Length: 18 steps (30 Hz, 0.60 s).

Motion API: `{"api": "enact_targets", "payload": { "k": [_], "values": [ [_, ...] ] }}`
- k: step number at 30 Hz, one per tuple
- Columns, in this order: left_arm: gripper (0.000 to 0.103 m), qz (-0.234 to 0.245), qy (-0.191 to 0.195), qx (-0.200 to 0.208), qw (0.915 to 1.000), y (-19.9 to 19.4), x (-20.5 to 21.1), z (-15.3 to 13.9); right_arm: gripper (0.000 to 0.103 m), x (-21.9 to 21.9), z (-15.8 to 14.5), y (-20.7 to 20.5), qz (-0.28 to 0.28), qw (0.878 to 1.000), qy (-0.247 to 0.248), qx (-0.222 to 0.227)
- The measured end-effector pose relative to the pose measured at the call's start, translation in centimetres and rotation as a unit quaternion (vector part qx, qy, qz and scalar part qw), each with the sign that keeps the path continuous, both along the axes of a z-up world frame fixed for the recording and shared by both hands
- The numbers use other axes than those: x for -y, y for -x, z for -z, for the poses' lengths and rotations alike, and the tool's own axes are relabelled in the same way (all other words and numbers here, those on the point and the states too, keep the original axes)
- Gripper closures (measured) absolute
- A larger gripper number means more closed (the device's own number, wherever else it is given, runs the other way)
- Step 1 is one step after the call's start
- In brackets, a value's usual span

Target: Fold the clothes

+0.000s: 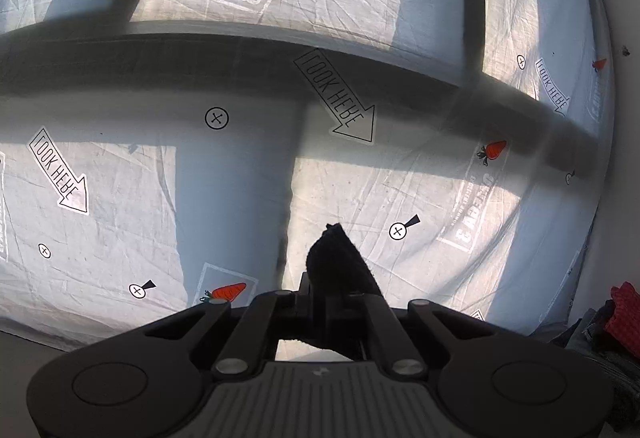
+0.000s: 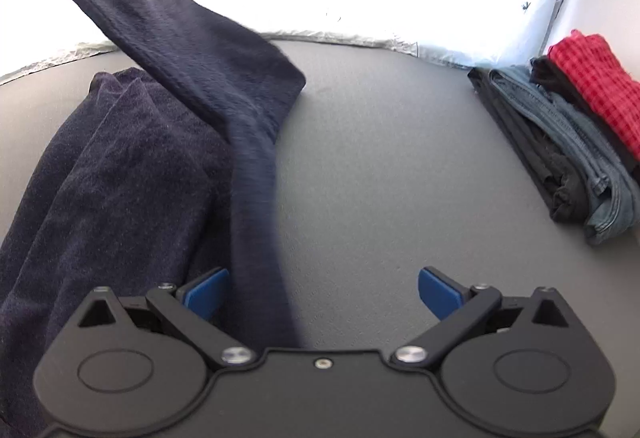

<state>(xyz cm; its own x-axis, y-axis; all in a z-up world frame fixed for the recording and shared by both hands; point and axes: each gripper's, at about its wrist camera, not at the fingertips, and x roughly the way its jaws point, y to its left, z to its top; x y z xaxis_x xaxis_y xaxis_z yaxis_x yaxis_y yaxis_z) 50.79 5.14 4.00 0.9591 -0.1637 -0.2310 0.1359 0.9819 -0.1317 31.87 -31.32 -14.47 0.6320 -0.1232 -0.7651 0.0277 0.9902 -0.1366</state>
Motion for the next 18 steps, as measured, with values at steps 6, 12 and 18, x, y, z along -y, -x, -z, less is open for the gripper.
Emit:
{"api": "enact_targets", "payload": {
  "k": [6,12,18],
  "values": [
    [0.098,-0.07,0.023,-0.035,0.9967,-2.6,-8.3,3.3,0.001,-3.7,-0.7,0.0,-0.002,1.0,0.008,-0.001],
    [0.092,-0.141,0.017,-0.173,0.9746,-3.0,-14.3,12.2,0.001,-6.9,0.8,-0.8,-0.021,0.997,-0.048,-0.052],
    [0.079,-0.207,0.038,-0.284,0.9354,1.5,-17.8,18.9,0.001,-7.7,1.1,-1.7,-0.038,0.994,-0.072,-0.068]
  ]
}}
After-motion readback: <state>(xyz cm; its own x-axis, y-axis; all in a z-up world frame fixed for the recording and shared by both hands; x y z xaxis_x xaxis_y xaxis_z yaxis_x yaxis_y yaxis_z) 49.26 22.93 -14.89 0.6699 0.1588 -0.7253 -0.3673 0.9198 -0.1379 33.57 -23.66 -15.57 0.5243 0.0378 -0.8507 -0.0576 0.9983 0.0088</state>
